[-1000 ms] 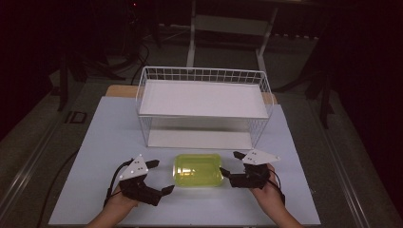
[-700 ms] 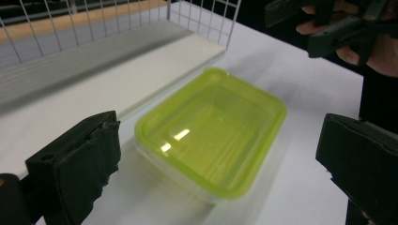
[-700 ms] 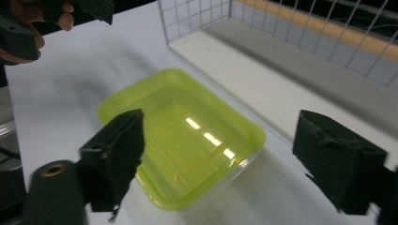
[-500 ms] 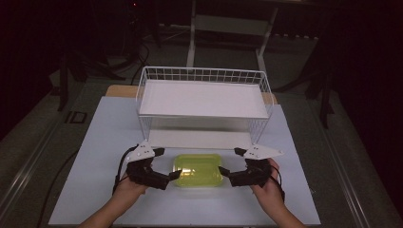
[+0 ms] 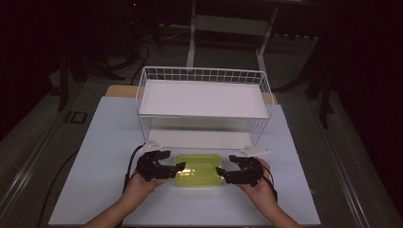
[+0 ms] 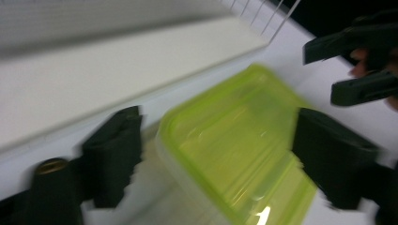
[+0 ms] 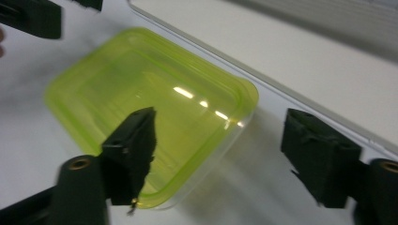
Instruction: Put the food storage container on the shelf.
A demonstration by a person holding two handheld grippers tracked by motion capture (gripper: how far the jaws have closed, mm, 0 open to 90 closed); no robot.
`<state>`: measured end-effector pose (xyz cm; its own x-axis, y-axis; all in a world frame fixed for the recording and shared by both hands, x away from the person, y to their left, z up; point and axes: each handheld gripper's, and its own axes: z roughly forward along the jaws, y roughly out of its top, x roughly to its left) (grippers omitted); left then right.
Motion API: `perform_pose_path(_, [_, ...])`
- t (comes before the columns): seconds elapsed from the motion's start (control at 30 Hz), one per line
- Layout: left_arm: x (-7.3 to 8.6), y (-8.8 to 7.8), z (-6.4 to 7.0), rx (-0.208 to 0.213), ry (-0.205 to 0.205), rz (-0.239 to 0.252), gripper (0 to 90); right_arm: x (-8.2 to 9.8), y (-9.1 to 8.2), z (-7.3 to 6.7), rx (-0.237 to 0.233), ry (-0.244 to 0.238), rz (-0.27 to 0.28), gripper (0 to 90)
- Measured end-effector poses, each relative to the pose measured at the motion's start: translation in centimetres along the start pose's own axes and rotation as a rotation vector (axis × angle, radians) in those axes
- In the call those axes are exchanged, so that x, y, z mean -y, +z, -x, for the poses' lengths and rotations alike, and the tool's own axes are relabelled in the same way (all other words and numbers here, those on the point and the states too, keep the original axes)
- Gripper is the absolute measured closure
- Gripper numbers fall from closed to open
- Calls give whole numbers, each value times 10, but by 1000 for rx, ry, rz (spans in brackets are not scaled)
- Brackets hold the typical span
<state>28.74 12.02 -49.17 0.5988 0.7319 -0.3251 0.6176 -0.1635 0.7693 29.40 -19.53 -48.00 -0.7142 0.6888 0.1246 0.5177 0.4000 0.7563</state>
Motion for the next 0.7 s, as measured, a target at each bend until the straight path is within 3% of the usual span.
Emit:
perform_pose_path(0.17, [6, 9, -5, -41, -40, -62, 315, 3, 10, 1, 1, 30, -20, 313])
perform_pose_path(0.43, [15, 13, -11, 20, -78, -117, 539, 8, 19, 0, -14, 66, -64, 394])
perform_pose_path(0.57, [14, 11, -13, 29, -92, -124, 595, 8, 21, 0, -22, 75, -81, 496])
perform_pose_path(0.7, [15, 10, -11, 30, -80, -122, 602, 8, 19, -1, -16, 87, -90, 557])
